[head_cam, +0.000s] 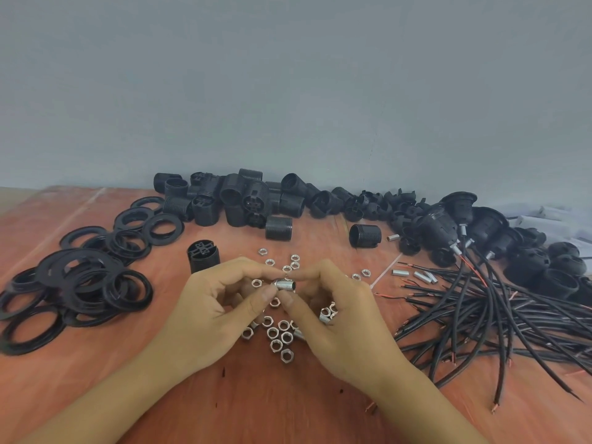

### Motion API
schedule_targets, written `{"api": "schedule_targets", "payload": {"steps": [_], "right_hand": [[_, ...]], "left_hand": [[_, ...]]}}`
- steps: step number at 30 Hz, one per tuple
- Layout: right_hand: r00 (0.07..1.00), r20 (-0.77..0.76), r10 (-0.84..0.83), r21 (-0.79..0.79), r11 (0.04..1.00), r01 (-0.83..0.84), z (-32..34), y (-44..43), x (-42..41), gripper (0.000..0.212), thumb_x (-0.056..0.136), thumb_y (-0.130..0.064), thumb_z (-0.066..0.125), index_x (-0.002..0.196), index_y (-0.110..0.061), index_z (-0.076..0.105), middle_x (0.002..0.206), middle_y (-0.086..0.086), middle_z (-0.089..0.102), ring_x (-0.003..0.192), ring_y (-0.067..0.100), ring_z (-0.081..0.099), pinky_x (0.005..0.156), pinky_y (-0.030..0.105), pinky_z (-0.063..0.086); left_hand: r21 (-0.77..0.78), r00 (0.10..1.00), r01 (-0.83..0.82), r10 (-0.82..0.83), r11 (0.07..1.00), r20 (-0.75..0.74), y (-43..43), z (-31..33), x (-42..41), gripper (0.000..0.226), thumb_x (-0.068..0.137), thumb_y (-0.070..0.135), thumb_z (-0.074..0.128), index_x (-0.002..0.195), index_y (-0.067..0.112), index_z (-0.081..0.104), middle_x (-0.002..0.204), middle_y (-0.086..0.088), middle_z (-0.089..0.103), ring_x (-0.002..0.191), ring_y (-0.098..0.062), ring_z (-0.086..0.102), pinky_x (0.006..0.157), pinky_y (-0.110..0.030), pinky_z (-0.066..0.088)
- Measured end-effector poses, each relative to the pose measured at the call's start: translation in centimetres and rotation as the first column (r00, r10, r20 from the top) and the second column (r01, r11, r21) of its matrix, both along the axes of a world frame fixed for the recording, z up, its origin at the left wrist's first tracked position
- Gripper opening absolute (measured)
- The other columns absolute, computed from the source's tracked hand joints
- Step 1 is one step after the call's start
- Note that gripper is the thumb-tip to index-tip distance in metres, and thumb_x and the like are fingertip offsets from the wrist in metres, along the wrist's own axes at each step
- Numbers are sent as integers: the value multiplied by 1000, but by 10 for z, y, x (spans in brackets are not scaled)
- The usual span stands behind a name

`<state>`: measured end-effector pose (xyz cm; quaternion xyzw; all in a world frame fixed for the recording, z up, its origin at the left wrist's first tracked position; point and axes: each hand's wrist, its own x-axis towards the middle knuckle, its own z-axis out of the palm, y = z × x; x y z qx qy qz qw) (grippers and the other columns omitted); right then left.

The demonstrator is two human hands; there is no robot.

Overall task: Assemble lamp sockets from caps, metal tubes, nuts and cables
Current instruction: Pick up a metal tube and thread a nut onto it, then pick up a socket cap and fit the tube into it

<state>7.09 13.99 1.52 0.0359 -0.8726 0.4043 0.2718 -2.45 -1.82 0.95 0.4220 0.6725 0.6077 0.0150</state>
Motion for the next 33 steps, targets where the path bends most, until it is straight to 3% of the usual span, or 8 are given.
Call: {"api": "schedule_targets", "payload": {"steps": [2,9,14,18,21,25,28,33], "right_hand": [[999,-28,-38,63,997,40,0,-1,0,21,90,-45,60,82,-25,60,66,-11,60,58,13,57,57,37,48],[997,-44,-62,24,998,64,4,4,0,26,90,-46,57,82,-23,65,66,-13,60,60,12,57,57,30,47],[996,-2,-91,71,993,91,0,2,-2,41,97,-49,43,67,-24,51,59,-10,46,57,14,45,55,33,40],[999,28,-21,7,1000,21,0,3,-2,29,93,-53,51,83,-28,61,68,-17,58,60,11,54,58,19,41],[1000,0,-26,3,1000,26,-2,2,-2,42,98,-50,44,68,-25,58,60,-11,55,55,10,51,54,30,43],[1000,11,-14,-78,997,15,-3,4,-3,27,92,-50,54,76,-29,61,65,-14,59,56,8,53,55,22,43],[1000,0,-8,-72,997,8,-4,4,-4,46,99,-48,46,64,-20,55,55,-7,50,51,8,45,52,23,38],[996,9,86,-94,992,-85,-3,3,-3,37,96,-44,53,70,-18,61,58,-2,55,54,15,50,54,34,44]], "left_hand": [[5,1000,0,0,1000,-12,0,1,0,17,83,33,66,99,32,72,79,6,68,56,-15,64,53,-23,50],[4,1000,11,-11,1000,-21,-1,0,1,18,83,35,64,98,36,73,88,3,67,55,-17,63,49,-37,51],[-2,999,24,-24,1000,-30,0,-1,1,19,84,33,63,101,32,73,94,4,69,56,-15,63,48,-34,52],[4,1000,17,-17,1000,-5,0,-1,0,18,83,34,64,99,34,72,91,4,68,55,-16,63,49,-38,52],[-7,999,36,-36,999,-13,1,-2,1,19,84,34,64,100,31,72,92,3,68,55,-16,62,48,-40,51],[6,999,32,-32,999,-10,0,-1,0,17,83,34,64,98,33,72,91,5,68,55,-15,62,49,-31,51],[1,999,50,-50,999,-2,0,-2,0,18,84,34,64,100,33,72,92,3,68,56,-16,63,50,-33,52],[9,997,64,-64,998,32,-1,-1,0,17,84,33,64,99,30,72,89,3,68,56,-17,62,51,-29,52]]}}
